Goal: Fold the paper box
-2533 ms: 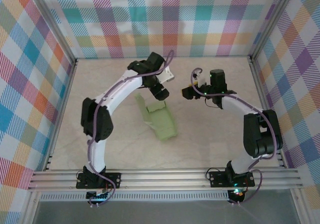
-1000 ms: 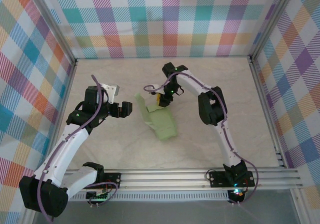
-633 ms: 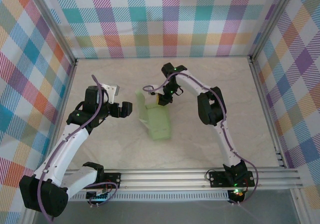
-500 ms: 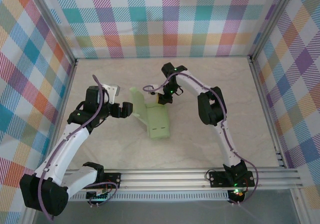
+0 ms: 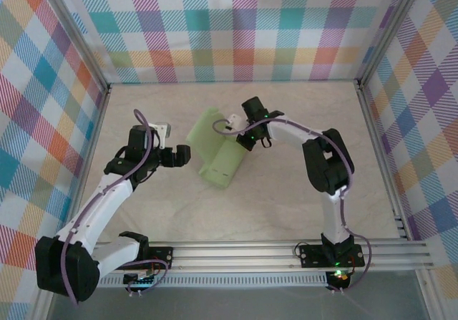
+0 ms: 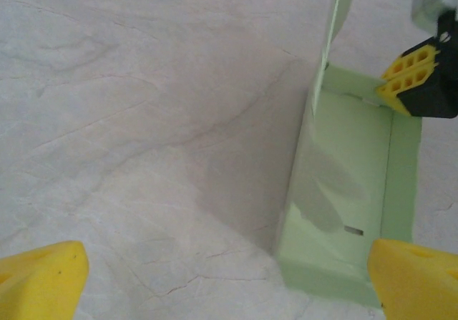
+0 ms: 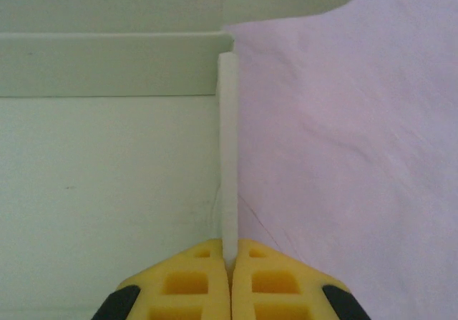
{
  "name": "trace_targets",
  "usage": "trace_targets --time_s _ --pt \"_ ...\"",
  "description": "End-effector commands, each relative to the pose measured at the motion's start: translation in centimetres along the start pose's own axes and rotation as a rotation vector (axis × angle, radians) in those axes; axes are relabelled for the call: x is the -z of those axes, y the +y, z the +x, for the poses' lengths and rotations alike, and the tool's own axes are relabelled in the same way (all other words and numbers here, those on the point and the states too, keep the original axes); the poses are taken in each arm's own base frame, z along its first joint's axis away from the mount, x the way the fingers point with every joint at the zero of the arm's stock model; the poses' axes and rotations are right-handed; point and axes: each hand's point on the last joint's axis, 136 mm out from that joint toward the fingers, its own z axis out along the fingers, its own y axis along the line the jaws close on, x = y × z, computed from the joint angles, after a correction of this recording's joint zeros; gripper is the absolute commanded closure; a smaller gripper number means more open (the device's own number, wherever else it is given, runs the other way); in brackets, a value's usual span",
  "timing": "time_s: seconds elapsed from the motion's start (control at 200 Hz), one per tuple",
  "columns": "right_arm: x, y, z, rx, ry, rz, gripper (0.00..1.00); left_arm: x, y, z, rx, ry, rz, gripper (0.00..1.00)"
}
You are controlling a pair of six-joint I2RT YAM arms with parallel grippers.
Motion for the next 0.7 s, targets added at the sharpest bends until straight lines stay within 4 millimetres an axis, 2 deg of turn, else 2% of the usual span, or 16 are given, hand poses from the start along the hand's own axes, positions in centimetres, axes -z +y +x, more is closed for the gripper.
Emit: trace_targets --time_s 0.0,0.045,0.19,0.3,0.375,0.515,0.7 --pt "3.1 -3.5 1.4 -0.443 -0.028 0.252 1.00 -0.6 -1.3 -0.3 -0.012 -0.030 0.091 0.00" --pt "3.6 -2.7 2.8 -0.548 -0.020 0.251 1.00 -0.2 -2.3 -1.0 -0.063 -0.088 0.135 0.00" --pt "5.3 -0.4 6.9 -0.831 -0.023 0.282 1.00 0.4 -5.8 -0.4 -0.271 -0.190 0.194 0.00" --pt "5.8 0.9 8.8 -0.852 -0.023 0.319 1.00 -0.7 -9.7 1.4 -0.439 -0.207 0.286 0.00" --pt "5.5 1.5 9.9 -0.858 -0.030 0.319 1.00 -1.9 -11.8 3.1 -0.513 -0.157 0.367 0.00" --pt "4.6 2.0 10.6 -0.860 -0.012 0.299 0.96 -3.9 -14.2 5.3 -0.604 -0.052 0.454 0.00" --pt "5.7 1.8 8.6 -0.802 -0.076 0.268 0.65 -4.7 -14.9 5.9 -0.627 -0.006 0.486 0.00"
